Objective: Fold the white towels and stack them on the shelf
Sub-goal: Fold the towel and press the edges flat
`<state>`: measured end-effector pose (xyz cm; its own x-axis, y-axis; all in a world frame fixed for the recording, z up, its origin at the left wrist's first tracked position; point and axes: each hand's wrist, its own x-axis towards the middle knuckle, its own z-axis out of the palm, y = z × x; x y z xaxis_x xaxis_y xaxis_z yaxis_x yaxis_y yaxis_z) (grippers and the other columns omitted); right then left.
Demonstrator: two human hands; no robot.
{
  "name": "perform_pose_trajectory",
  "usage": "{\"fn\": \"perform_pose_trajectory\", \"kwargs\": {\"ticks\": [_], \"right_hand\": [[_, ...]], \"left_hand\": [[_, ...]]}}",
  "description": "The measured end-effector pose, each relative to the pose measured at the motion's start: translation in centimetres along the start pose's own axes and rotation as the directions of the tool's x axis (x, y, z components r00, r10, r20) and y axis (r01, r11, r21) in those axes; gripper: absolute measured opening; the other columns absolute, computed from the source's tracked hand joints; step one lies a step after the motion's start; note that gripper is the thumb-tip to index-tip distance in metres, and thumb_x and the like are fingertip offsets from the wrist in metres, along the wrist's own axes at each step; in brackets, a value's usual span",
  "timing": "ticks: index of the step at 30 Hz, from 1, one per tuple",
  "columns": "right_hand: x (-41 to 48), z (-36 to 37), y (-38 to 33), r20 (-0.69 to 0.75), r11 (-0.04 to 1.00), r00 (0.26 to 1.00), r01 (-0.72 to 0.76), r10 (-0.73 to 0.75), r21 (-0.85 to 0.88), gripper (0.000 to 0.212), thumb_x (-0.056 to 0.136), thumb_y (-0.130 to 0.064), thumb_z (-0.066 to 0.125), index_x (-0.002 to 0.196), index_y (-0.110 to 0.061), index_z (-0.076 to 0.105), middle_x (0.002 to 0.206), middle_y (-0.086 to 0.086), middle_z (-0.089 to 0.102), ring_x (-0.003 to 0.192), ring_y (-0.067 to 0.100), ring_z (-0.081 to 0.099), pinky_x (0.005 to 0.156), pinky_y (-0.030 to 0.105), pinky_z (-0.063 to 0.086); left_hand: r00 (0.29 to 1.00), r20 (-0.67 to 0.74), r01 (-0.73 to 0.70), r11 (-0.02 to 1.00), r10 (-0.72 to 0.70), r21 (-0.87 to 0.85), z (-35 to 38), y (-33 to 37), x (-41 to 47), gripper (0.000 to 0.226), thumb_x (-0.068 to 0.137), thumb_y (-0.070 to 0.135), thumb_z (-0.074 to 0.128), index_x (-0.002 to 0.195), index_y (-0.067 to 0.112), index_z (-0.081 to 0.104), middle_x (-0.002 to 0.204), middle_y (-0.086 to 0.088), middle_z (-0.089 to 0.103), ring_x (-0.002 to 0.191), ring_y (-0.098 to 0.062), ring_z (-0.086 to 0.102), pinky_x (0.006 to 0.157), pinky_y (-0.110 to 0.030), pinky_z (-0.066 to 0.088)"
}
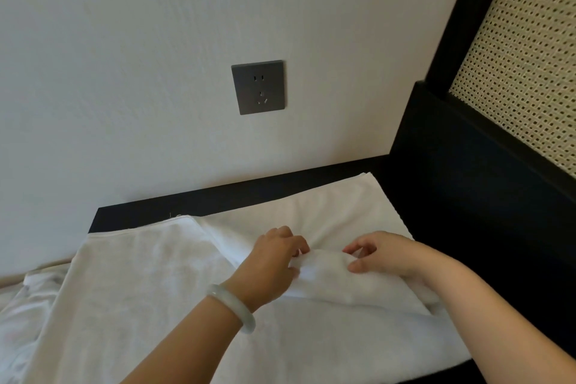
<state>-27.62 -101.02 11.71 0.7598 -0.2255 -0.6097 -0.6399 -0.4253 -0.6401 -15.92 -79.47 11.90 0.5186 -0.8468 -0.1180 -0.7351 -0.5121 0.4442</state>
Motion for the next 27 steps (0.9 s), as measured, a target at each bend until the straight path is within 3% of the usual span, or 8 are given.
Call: {"fn": "perform_pose_trajectory", "kwargs": {"ticks": [5,7,12,16,19,22,24,27], "right_hand": [[-0.6,-0.8,-0.6,0.146,0.972,0.984,0.063,-0.098,0.226,0.028,0.075,-0.015,0.082,0.101,-0.023,0.074,0.111,0.007,0.070,0.104,0.026,0.069,0.096,0.042,0.055],[-0.4,-1.8,-1.0,0.165,0.955,0.976,0.094,-0.145,0.280,0.026,0.078,-0.010,0.080,0.100,-0.018,0.071,0.111,0.008,0.072,0.106,0.027,0.069,0.100,0.048,0.052],[0.6,-4.5,-3.4,0.322,0.973,0.921,0.183,-0.221,0.144,0.062,0.084,-0.009,0.074,0.135,-0.039,0.054,0.131,-0.007,0.063,0.120,0.014,0.060,0.105,0.033,0.047],[2.3,-6.6,-3.9,0.344,0.936,0.880,0.252,-0.327,0.245,0.054,0.086,0.001,0.070,0.135,-0.017,0.056,0.132,0.005,0.064,0.123,0.023,0.060,0.102,0.034,0.049],[3.7,-9.7,-4.6,0.185,0.934,0.926,0.291,-0.330,0.207,0.043,0.076,-0.017,0.082,0.116,-0.019,0.069,0.115,0.005,0.072,0.109,0.025,0.068,0.091,0.036,0.055],[7.3,-12.7,-4.9,-0.203,0.966,0.945,0.248,-0.258,-0.073,0.023,0.068,-0.020,0.088,0.082,-0.028,0.070,0.085,-0.004,0.073,0.086,0.018,0.069,0.076,0.031,0.054],[10.0,-13.6,-4.2,-0.319,0.975,0.926,0.163,-0.203,-0.149,0.026,0.075,-0.009,0.084,0.081,-0.028,0.066,0.082,-0.002,0.067,0.082,0.017,0.064,0.074,0.028,0.049],[12.0,-14.0,-2.1,-0.351,0.980,0.930,0.039,-0.107,-0.195,0.027,0.080,-0.005,0.079,0.089,-0.026,0.064,0.086,-0.001,0.063,0.081,0.014,0.060,0.072,0.024,0.046]], "left_hand": [[0.999,-0.028,-0.037,0.984,0.032,-0.173,-0.7,0.9,0.0,0.010,0.096,0.019,0.060,0.101,0.028,0.059,0.101,0.012,0.056,0.093,-0.008,0.052,0.084,-0.010,0.039],[0.999,-0.028,-0.052,0.970,0.047,-0.238,-1.6,1.2,0.5,0.010,0.097,0.017,0.057,0.099,0.027,0.056,0.105,0.010,0.061,0.096,-0.009,0.057,0.087,-0.014,0.044],[0.987,-0.063,-0.162,0.909,0.149,-0.383,-4.5,2.0,3.1,0.012,0.097,0.012,0.057,0.098,0.023,0.062,0.102,0.012,0.066,0.099,-0.004,0.061,0.093,-0.024,0.050],[0.963,-0.097,-0.269,0.863,0.252,-0.427,-6.2,2.2,6.1,0.030,0.097,0.005,0.054,0.106,0.031,0.066,0.106,0.016,0.066,0.104,0.001,0.059,0.093,-0.015,0.046],[0.969,-0.170,-0.237,0.876,0.181,-0.421,-6.4,1.5,9.1,0.037,0.096,0.003,0.052,0.116,0.032,0.064,0.107,0.014,0.066,0.099,0.000,0.059,0.087,-0.012,0.045],[0.985,-0.171,-0.031,0.949,-0.024,-0.315,-5.4,0.1,12.0,0.036,0.098,0.012,0.053,0.133,0.023,0.053,0.114,0.002,0.060,0.101,-0.016,0.058,0.095,-0.030,0.047],[0.987,-0.091,0.117,0.982,-0.132,-0.149,-4.3,-1.3,13.2,0.038,0.100,0.022,0.052,0.137,0.018,0.047,0.121,-0.002,0.058,0.110,-0.023,0.057,0.101,-0.039,0.043],[0.983,-0.020,0.182,0.982,-0.181,0.045,-2.8,-3.4,13.2,0.039,0.100,0.028,0.051,0.138,0.022,0.045,0.128,0.001,0.054,0.119,-0.021,0.052,0.105,-0.038,0.037]]}}
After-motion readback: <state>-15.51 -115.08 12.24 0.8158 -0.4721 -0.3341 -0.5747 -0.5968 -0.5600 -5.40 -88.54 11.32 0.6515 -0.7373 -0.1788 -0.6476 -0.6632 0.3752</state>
